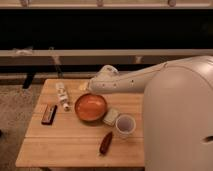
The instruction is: Place the white sponge in the ceramic bowl
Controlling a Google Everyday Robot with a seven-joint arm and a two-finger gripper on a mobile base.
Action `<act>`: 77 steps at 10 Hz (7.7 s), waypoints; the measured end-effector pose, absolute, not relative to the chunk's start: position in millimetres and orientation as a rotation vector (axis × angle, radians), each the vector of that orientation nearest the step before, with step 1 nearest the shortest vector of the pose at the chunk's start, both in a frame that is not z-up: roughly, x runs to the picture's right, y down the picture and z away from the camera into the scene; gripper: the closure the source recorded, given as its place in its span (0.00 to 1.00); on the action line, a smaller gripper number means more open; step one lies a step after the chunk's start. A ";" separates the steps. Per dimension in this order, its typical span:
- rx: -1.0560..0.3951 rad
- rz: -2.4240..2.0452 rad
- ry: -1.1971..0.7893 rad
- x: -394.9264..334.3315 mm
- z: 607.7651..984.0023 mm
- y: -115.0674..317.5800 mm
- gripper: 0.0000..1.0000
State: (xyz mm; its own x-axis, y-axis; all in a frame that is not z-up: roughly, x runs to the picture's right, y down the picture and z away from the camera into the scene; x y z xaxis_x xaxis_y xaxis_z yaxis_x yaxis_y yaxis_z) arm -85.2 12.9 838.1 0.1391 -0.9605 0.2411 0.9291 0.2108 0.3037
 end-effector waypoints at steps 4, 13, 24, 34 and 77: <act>0.088 -1.368 -0.423 -85.1 838.2 13.0 0.20; -0.144 -1.362 -0.351 -35.3 839.0 38.3 0.20; -0.219 -1.413 -0.478 57.4 822.2 117.3 0.20; -0.227 -1.720 -0.642 27.4 827.2 158.3 0.20; -0.143 -1.740 -0.471 -115.2 849.0 13.8 0.43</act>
State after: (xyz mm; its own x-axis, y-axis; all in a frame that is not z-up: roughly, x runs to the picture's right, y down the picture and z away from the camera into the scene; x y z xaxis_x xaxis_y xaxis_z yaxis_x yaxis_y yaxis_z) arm -115.2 13.8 849.0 -0.2272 -0.9099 0.3472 0.9607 -0.1510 0.2327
